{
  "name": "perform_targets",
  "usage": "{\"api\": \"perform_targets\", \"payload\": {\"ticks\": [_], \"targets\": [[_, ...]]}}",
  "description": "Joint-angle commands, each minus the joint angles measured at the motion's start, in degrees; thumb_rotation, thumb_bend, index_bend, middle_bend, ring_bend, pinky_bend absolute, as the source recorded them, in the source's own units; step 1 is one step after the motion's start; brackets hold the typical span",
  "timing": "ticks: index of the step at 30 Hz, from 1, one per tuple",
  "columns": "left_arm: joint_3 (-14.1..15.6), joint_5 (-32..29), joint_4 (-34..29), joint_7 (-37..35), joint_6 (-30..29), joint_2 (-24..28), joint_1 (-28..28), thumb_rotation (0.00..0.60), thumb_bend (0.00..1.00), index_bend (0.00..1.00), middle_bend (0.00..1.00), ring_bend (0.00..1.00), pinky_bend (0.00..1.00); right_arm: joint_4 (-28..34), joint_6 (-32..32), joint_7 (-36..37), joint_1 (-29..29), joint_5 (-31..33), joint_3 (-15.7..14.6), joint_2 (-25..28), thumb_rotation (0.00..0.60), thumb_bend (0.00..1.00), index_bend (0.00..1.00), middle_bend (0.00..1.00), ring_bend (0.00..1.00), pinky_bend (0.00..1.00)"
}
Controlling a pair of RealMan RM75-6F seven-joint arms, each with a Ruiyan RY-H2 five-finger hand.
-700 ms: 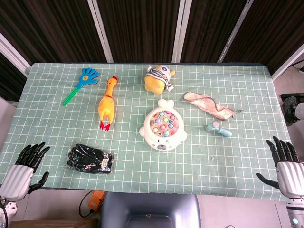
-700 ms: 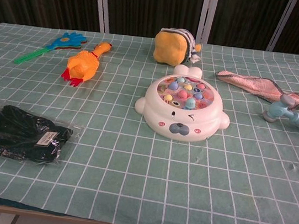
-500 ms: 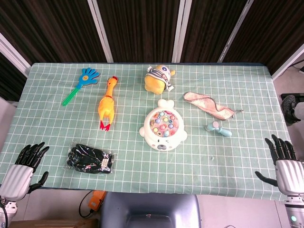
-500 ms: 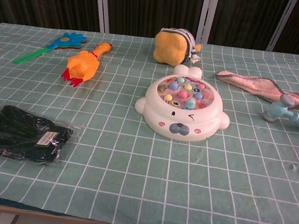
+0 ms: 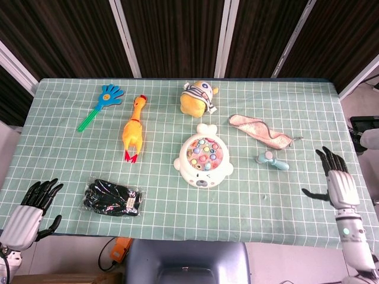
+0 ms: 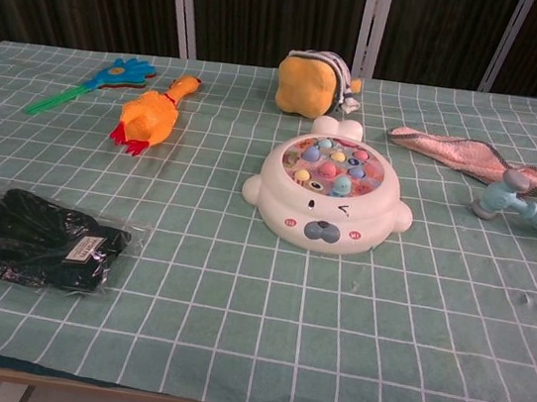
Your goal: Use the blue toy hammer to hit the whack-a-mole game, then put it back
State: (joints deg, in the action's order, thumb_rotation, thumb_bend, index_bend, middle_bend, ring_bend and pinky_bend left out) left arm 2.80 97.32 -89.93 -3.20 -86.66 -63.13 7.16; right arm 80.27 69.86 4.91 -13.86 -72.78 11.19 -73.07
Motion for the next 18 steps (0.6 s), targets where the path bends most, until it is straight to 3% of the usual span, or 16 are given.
{"api": "perform_targets", "payload": {"ticks": [1,10,18], "targets": [[0.0,0.3,-0.1,-0.1,-0.4,0.0,-0.1,0.6,0.4,0.0,0.0,0.0,0.0,-6.6,-7.4,-4.5,-6.2,6.6,4.2,-4.2,0.6,0.25,0.21,0.0,0.0,0.0],[0.1,0.4,0.0,-1.5,-1.1,0.3,-0.3,0.6,0.4,0.0,0.0,0.0,0.0,-17.3,-13.8,-7.4,-13.1,11.0,6.3,-10.9,0.6,0.39,0.5,0.04,0.0,0.0],[0.1,0.6,0.0,-1.8,-1.3,0.4,-0.3,0.6,0.4,0.0,0.0,0.0,0.0,-23.6,-18.2,-4.9,-15.8,11.3,5.6,-15.7,0.6,0.54,0.6,0.1,0.0,0.0]]}}
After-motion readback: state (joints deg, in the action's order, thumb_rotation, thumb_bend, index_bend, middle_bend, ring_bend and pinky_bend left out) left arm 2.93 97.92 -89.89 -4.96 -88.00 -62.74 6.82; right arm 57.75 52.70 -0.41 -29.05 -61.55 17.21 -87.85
